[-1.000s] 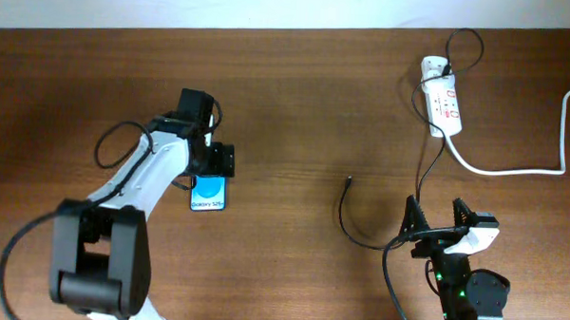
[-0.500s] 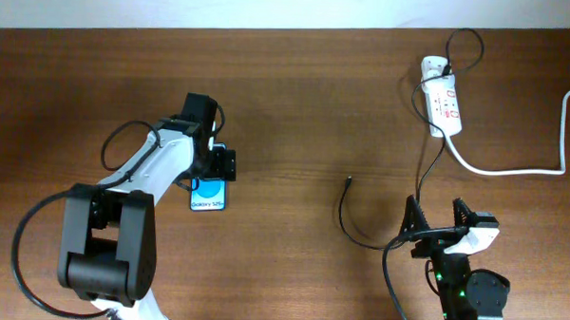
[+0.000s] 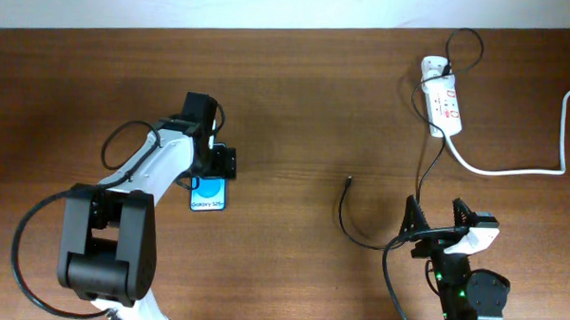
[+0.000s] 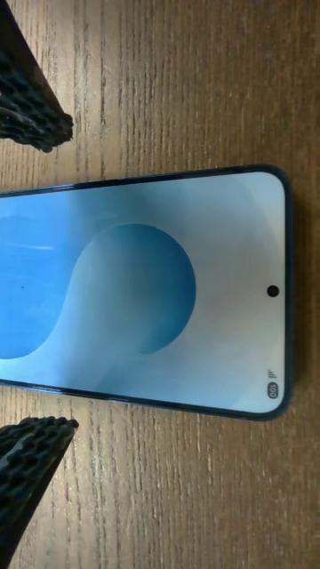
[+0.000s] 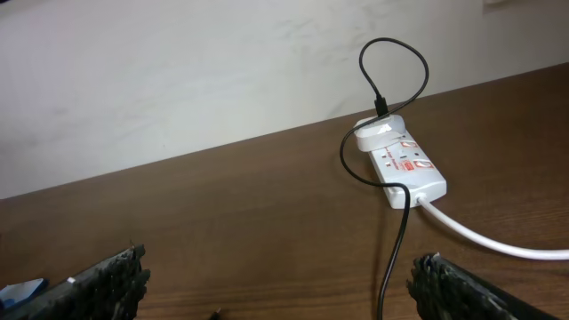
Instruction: Plug charger to phone and switch on socket
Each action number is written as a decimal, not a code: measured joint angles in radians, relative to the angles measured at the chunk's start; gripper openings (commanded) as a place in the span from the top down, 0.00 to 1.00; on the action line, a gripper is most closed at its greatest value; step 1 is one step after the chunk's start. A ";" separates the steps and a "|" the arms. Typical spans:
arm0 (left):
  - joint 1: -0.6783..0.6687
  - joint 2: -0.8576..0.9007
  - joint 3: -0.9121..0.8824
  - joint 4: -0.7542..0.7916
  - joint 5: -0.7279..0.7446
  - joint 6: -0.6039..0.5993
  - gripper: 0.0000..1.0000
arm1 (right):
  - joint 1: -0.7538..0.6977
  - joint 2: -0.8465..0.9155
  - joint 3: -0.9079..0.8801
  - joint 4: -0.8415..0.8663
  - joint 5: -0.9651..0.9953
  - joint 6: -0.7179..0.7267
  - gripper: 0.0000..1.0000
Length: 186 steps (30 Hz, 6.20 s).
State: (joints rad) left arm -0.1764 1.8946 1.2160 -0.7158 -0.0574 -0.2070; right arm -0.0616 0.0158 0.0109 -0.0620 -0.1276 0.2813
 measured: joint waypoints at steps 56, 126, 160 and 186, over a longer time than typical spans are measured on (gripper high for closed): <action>0.000 -0.009 -0.073 0.060 -0.003 -0.008 0.45 | 0.000 0.000 0.000 0.000 0.000 -0.001 0.02; 0.000 -0.457 0.458 -0.791 0.236 -0.052 0.58 | 0.000 0.000 0.000 0.000 0.000 -0.001 0.02; 0.000 -0.123 0.458 -0.779 0.440 -0.282 0.63 | 0.000 0.000 0.000 0.000 0.000 0.000 0.02; 0.000 -0.070 0.458 -0.758 0.628 -0.381 0.62 | 0.000 0.000 0.000 0.000 0.000 0.000 0.02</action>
State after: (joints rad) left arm -0.1768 1.8244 1.6737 -1.4742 0.5701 -0.5880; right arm -0.0616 0.0158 0.0109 -0.0620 -0.1276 0.2810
